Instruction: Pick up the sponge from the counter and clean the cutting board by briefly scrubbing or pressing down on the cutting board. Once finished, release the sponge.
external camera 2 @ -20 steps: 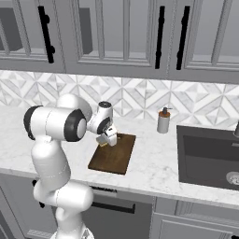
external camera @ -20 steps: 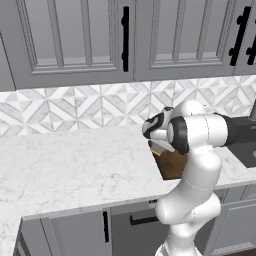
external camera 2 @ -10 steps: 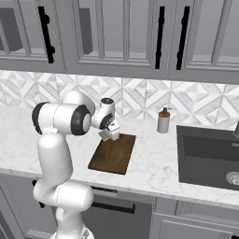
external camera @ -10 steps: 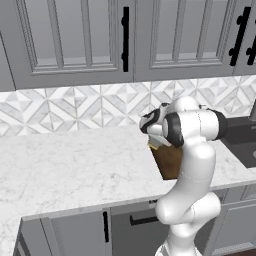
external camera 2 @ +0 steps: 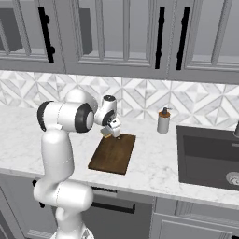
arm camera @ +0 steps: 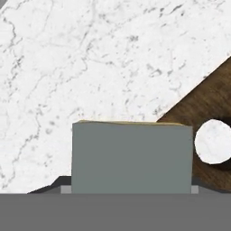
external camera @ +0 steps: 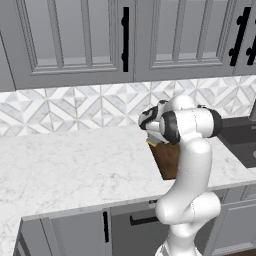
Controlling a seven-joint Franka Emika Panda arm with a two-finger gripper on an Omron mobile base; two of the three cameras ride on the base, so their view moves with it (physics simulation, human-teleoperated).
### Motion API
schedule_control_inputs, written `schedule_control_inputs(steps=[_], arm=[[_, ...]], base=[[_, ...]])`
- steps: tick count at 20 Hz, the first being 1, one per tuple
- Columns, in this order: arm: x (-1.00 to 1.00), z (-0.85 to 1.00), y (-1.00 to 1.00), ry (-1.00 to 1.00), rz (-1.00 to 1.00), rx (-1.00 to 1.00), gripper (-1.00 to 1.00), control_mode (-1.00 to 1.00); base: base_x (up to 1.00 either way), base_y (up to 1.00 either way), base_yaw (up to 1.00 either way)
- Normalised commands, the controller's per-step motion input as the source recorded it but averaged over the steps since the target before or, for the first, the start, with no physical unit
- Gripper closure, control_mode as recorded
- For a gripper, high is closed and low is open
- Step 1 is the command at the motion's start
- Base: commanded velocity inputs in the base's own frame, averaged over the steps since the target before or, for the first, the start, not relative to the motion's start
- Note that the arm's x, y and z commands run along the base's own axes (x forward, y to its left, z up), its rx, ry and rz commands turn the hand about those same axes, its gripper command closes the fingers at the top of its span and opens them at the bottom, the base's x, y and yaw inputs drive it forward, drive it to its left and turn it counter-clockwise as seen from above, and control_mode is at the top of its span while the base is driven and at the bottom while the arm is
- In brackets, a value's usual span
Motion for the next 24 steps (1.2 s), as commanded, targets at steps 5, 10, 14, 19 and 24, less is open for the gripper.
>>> schedule_control_inputs(steps=[5, 10, 14, 19, 24], arm=[[0.05, -0.25, -0.35, 0.0, 0.0, 0.0, 1.0, -1.0], [0.0, -0.26, -0.58, 0.0, 0.0, 0.0, 1.0, -1.0], [-0.25, -0.35, -0.37, -0.07, 0.0, 0.0, 1.0, -1.0], [-0.46, -0.28, -0.12, -0.15, 0.0, 0.0, 1.0, -1.0], [-0.45, -0.09, -0.16, -0.12, 0.0, 0.0, 1.0, -1.0]], base=[[0.0, 0.0, 0.0], [0.0, 0.0, 0.0], [0.0, 0.0, 0.0], [0.0, 0.0, 0.0], [0.0, 0.0, 0.0]])
